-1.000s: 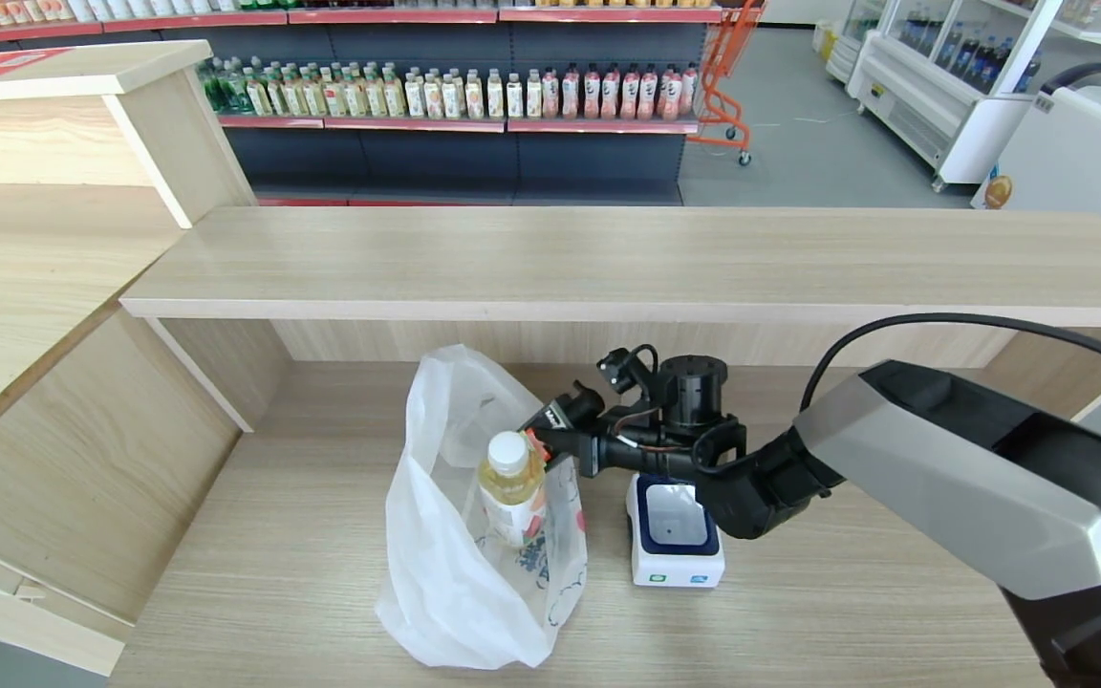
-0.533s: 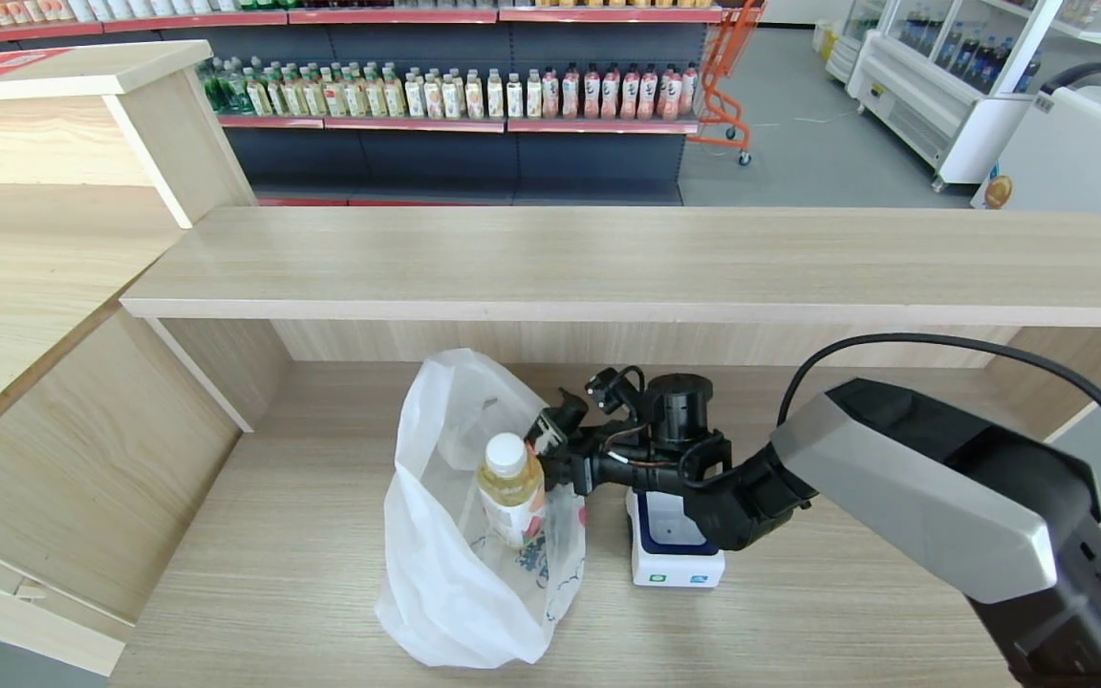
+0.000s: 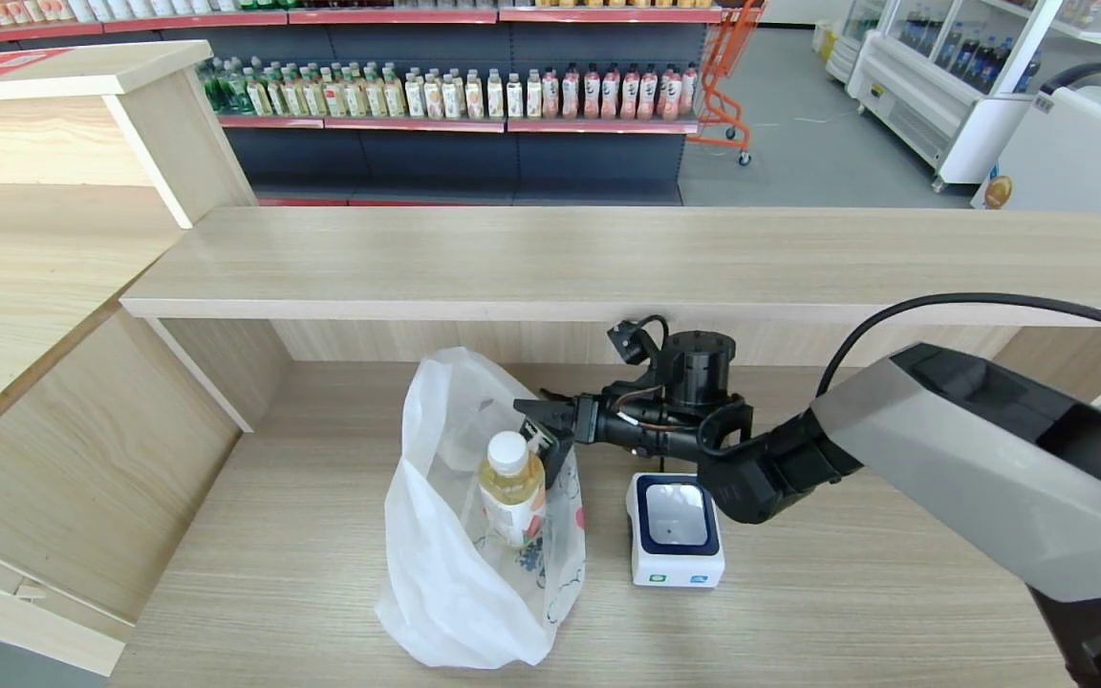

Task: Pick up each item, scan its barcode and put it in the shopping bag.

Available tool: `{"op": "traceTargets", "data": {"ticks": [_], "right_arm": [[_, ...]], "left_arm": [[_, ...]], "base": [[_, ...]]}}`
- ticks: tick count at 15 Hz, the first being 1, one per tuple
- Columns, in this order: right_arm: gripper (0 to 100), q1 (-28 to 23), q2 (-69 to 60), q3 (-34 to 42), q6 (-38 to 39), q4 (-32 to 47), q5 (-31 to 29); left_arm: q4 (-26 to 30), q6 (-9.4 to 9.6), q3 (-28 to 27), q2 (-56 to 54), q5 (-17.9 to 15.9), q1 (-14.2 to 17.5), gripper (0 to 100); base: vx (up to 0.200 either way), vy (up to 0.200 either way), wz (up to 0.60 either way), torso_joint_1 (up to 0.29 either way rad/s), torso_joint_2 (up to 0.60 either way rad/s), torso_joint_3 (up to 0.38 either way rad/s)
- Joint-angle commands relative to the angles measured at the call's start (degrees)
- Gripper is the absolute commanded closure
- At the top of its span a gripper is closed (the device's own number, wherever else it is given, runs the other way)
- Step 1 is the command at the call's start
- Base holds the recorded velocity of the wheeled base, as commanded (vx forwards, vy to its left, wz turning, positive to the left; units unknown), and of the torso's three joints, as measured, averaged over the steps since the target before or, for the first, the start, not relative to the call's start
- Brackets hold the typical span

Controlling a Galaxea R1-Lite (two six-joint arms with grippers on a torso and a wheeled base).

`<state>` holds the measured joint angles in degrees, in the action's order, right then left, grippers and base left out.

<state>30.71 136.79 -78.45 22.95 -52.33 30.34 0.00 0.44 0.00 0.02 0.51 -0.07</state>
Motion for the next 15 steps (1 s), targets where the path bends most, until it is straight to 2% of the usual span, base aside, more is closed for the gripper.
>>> {"op": "traceTargets", "data": {"ticks": [1,4,7,12,15], "right_arm": [[0,0.1,-3.1,1.5,0.3,-0.3,0.0],[0,1.2,-4.2,5.1,2.4,-2.2,0.0],[0,1.7,-4.7,6.5,8.1,-4.9,0.1],[0,1.9,-6.8,10.2,8.9,-4.9,0.2],[0,1.9,-10.8,16.9,9.0,-5.3,0.2]], "left_arm": [[0.0,0.00,0.0,0.0,0.0,0.0,0],[0.0,0.00,0.0,0.0,0.0,0.1,0],[0.0,0.00,0.0,0.0,0.0,0.0,0],[0.0,0.00,0.0,0.0,0.0,0.1,0],[0.0,0.00,0.0,0.0,0.0,0.0,0]], "base": [[0.000,0.000,0.00,0.000,0.00,0.000],[0.000,0.000,0.00,0.000,0.00,0.000],[0.000,0.000,0.00,0.000,0.00,0.000],[0.000,0.000,0.00,0.000,0.00,0.000],[0.000,0.000,0.00,0.000,0.00,0.000]]}}
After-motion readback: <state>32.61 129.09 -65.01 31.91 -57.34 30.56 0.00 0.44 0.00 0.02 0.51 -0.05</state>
